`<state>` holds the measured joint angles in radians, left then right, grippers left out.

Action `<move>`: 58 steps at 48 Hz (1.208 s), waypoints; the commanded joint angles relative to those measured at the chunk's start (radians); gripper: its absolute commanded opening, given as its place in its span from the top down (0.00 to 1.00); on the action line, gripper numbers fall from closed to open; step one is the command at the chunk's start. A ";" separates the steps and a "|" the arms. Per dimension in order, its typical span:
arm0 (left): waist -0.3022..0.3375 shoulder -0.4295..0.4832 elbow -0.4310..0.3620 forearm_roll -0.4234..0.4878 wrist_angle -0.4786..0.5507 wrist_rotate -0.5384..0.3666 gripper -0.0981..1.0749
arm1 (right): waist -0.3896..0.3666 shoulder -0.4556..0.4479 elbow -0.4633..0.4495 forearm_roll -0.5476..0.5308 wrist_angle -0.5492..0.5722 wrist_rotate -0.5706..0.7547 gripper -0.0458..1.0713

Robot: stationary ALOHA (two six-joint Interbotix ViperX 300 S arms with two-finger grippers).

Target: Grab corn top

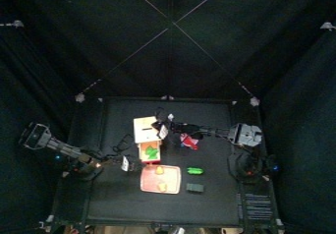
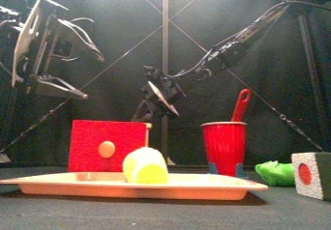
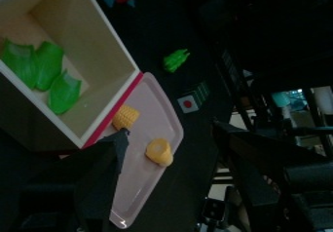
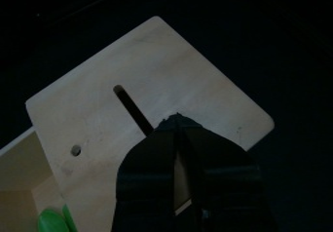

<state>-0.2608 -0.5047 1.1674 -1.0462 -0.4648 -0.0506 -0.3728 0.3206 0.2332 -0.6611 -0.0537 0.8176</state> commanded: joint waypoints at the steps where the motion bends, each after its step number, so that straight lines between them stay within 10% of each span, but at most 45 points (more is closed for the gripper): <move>1: 0.023 -0.020 0.005 0.057 -0.006 0.003 0.07 | 0.008 -0.021 -0.021 0.002 -0.005 -0.002 0.59; 29: 0.221 -0.311 0.114 0.472 -0.055 0.008 0.07 | 0.140 -0.225 0.015 0.031 0.083 0.003 0.58; 58: 0.307 -0.390 0.170 0.727 0.084 0.005 0.07 | 0.402 -0.313 0.144 0.477 0.321 0.003 0.58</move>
<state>0.0414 -0.8974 1.3499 -0.3283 -0.3804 -0.0476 0.0123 0.0552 0.3804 -0.2592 0.2209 0.8176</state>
